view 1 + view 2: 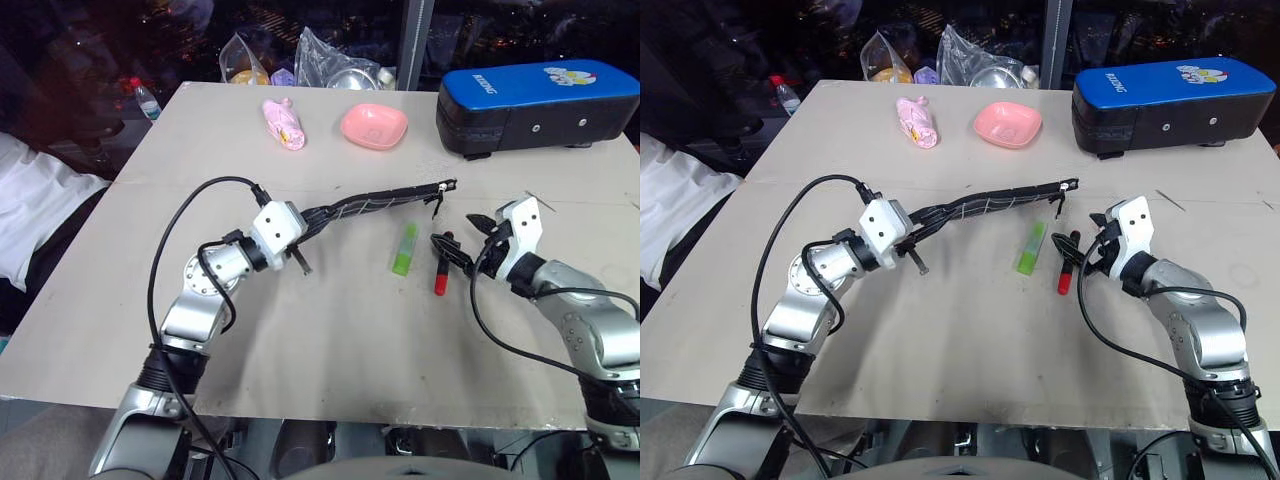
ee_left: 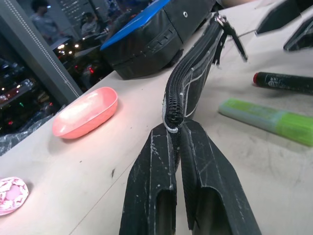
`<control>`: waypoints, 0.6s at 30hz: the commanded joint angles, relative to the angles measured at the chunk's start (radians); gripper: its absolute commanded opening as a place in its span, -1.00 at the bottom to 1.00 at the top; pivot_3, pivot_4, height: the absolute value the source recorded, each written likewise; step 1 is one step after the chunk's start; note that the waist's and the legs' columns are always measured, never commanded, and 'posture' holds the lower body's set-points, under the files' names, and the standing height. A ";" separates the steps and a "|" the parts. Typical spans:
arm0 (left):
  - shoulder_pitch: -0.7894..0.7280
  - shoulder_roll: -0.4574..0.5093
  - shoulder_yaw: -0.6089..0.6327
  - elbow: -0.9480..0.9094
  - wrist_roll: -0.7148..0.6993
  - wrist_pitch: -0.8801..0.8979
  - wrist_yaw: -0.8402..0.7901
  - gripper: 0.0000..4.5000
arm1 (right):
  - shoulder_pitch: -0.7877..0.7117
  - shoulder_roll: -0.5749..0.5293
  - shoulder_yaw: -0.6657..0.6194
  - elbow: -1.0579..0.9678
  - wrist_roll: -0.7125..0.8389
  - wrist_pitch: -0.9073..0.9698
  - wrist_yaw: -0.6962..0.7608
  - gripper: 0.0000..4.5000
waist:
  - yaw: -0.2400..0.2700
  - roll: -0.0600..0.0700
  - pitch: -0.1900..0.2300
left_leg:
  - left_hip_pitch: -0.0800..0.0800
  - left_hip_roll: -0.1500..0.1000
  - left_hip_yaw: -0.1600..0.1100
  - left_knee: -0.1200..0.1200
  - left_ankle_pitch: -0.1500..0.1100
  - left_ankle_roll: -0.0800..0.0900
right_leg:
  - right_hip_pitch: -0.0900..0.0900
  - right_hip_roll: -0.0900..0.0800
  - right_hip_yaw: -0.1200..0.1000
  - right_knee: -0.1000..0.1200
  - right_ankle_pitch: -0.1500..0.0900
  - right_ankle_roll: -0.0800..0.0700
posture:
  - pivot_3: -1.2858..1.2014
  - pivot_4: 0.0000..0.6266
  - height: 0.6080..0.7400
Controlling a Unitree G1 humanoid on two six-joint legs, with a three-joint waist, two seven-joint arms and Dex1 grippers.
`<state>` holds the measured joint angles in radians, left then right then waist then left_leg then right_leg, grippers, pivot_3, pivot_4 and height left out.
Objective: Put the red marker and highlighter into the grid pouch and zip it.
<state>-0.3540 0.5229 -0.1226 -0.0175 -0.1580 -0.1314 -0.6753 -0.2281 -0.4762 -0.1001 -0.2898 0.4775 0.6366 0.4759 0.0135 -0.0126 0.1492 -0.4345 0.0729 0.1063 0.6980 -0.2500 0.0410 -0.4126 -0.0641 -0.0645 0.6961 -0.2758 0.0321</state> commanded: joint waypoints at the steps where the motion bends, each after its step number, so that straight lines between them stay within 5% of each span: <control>1: 0.016 -0.017 0.011 -0.070 0.018 0.002 0.021 -0.95 | -0.045 0.035 -0.067 -0.049 0.059 0.067 -0.064 1.00 | 0.000 0.000 0.000 | 0.000 0.000 0.000 0.000 0.000 0.000 | 0.000 0.000 0.000 0.000 0.000 0.000 | 0.03 -0.52 0.21; 12: 0.045 -0.050 -0.020 -0.100 0.047 0.012 -0.004 -0.95 | -0.199 0.069 -0.057 0.086 0.066 0.136 -0.091 1.00 | -0.001 0.000 0.000 | 0.000 0.000 0.000 0.000 0.000 0.000 | 0.000 0.000 0.000 0.000 0.000 0.000 | 0.03 -0.52 0.21; 18: 0.061 -0.047 -0.023 -0.095 0.064 -0.004 -0.007 -1.00 | -0.228 0.062 -0.048 0.110 0.048 0.124 -0.068 -0.25 | -0.002 0.000 0.000 | 0.000 0.000 0.000 0.000 0.000 0.000 | -0.001 0.000 0.000 0.000 0.000 0.000 | 0.03 -0.52 0.21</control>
<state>-0.2978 0.4749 -0.1557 -0.0703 -0.0989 -0.1154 -0.6811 -0.4290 -0.3992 -0.1391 -0.1599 0.5257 0.7789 0.3963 0.0118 -0.0124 0.1493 -0.4348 0.0731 0.1064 0.6978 -0.2503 0.0414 -0.4132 -0.0639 -0.0644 0.6960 -0.2758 0.0320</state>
